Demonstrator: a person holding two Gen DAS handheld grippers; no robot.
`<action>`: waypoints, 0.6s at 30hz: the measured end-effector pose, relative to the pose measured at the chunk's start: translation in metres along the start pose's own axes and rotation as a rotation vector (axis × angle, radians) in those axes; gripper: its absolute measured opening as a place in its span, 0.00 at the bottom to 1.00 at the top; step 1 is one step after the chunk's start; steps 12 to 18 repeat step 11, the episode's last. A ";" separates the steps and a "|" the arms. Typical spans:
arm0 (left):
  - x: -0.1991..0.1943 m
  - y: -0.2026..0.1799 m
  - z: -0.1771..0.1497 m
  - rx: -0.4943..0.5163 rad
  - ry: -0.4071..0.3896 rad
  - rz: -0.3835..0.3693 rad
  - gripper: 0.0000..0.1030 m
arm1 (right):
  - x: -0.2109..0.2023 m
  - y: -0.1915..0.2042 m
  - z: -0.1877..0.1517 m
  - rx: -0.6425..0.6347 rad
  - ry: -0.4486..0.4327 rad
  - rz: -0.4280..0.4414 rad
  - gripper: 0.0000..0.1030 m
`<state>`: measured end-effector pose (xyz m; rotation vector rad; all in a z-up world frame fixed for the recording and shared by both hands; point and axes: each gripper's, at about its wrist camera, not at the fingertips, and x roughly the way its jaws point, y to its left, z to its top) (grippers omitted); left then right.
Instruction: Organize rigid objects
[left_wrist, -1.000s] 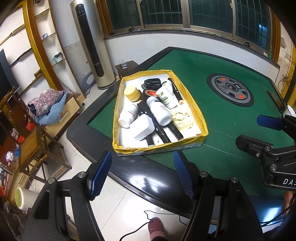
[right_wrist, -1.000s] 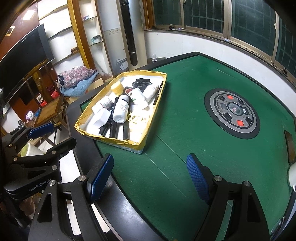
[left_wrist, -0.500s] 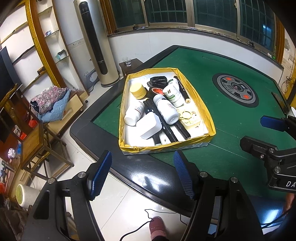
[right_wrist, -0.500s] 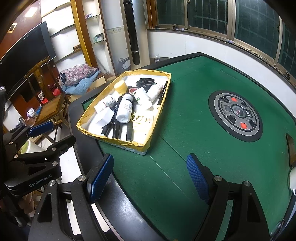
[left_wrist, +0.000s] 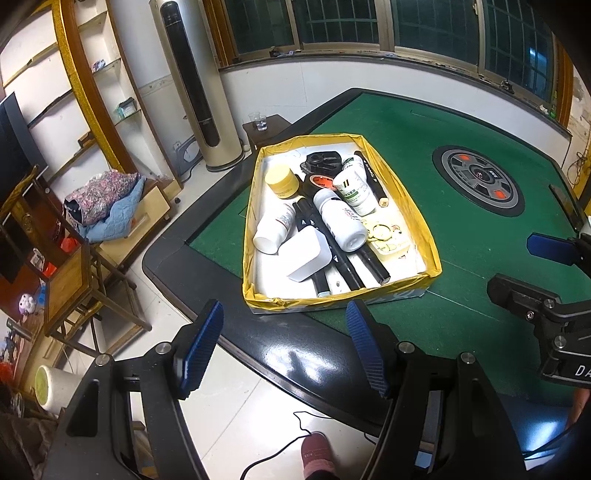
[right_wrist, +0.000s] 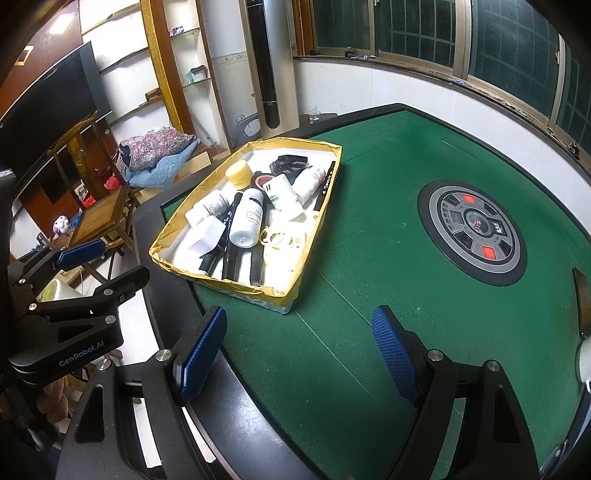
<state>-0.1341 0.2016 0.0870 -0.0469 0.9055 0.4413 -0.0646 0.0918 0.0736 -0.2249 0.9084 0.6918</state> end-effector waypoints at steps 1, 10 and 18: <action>0.000 0.003 0.001 -0.020 0.006 -0.014 0.67 | 0.000 -0.001 0.000 0.001 0.000 0.000 0.75; 0.003 0.018 0.002 -0.096 0.020 -0.031 0.67 | 0.002 -0.004 0.001 0.006 0.000 -0.001 0.75; 0.003 0.017 0.002 -0.090 0.019 -0.039 0.67 | 0.002 -0.004 0.001 0.007 -0.001 -0.002 0.75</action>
